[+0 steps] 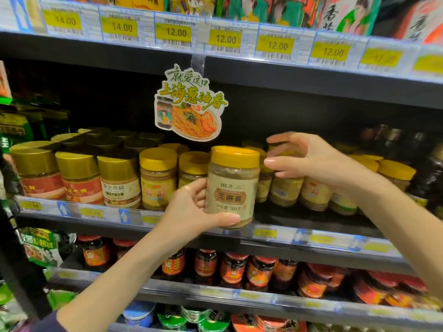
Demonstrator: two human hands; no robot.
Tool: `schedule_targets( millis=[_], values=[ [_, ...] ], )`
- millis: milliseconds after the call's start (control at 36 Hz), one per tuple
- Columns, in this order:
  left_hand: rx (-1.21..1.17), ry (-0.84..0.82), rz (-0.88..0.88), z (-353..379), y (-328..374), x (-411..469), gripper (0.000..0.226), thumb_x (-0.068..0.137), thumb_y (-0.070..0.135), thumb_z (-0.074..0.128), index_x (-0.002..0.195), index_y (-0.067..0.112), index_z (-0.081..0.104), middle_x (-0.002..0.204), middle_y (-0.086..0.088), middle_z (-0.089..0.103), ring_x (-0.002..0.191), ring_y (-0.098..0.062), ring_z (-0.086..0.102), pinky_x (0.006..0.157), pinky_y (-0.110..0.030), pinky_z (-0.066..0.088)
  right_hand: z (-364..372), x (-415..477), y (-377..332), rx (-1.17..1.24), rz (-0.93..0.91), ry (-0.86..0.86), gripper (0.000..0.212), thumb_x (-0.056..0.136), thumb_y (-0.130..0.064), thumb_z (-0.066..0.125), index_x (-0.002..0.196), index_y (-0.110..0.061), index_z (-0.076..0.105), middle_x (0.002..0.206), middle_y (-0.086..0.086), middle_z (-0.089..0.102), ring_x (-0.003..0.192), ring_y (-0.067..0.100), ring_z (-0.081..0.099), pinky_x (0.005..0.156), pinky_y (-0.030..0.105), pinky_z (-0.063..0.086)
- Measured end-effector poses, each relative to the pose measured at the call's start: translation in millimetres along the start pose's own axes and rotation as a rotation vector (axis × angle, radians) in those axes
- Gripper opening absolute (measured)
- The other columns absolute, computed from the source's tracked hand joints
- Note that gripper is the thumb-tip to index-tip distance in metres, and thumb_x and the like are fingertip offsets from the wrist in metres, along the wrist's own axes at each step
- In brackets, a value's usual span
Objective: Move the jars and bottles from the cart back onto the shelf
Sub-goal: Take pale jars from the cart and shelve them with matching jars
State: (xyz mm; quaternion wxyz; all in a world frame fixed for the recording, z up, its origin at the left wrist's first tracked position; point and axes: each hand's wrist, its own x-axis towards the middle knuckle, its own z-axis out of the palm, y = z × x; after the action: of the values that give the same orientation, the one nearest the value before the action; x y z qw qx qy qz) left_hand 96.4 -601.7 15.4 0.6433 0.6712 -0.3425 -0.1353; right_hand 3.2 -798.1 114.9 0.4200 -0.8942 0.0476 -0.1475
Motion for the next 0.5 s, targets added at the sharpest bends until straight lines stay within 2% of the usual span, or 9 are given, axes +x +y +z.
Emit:
schedule_targets(
  millis=[111,222,306,500],
  values=[
    [-0.007,-0.012,0.023,26.5,4.6,6.3,0.082,0.045,0.030,0.085,0.121,0.016,0.057,0.112,0.003,0.070,0.102,-0.009,0.067,0.088,-0.028,0.054,-0.2,-8.6,-8.9,-0.125,-0.003,-0.080,0.094,0.044,-0.062,0.068,0.129,-0.026,0.050,0.117,-0.007,0.062,0.102,0.008,0.063,0.080,0.024,0.055],
    [0.000,-0.039,0.035,45.6,7.1,9.2,0.065,0.058,0.014,0.086,0.117,0.016,0.059,0.108,0.003,0.071,0.098,-0.007,0.068,0.082,-0.022,0.055,-5.2,-9.9,-8.7,-0.209,-0.016,-0.041,0.076,0.045,-0.061,0.068,0.111,-0.024,0.061,0.104,-0.005,0.068,0.093,0.007,0.065,0.073,0.020,0.057],
    [0.004,-0.054,0.055,54.8,8.9,9.6,0.062,0.060,0.010,0.084,0.116,0.018,0.058,0.106,0.005,0.071,0.096,-0.005,0.068,0.078,-0.017,0.054,-9.2,-10.2,-7.8,-0.246,-0.012,-0.045,0.069,0.050,-0.057,0.072,0.107,-0.020,0.063,0.098,-0.003,0.070,0.086,0.005,0.066,0.068,0.017,0.057],
    [0.016,-0.093,0.107,64.5,9.0,10.9,0.061,0.063,0.011,0.083,0.118,0.018,0.057,0.108,0.006,0.070,0.098,-0.003,0.067,0.077,-0.015,0.053,-15.9,-13.1,-3.2,-0.269,-0.050,0.013,0.070,0.043,-0.056,0.073,0.099,-0.014,0.068,0.090,0.001,0.071,0.079,0.008,0.068,0.066,0.025,0.059]
  ],
)
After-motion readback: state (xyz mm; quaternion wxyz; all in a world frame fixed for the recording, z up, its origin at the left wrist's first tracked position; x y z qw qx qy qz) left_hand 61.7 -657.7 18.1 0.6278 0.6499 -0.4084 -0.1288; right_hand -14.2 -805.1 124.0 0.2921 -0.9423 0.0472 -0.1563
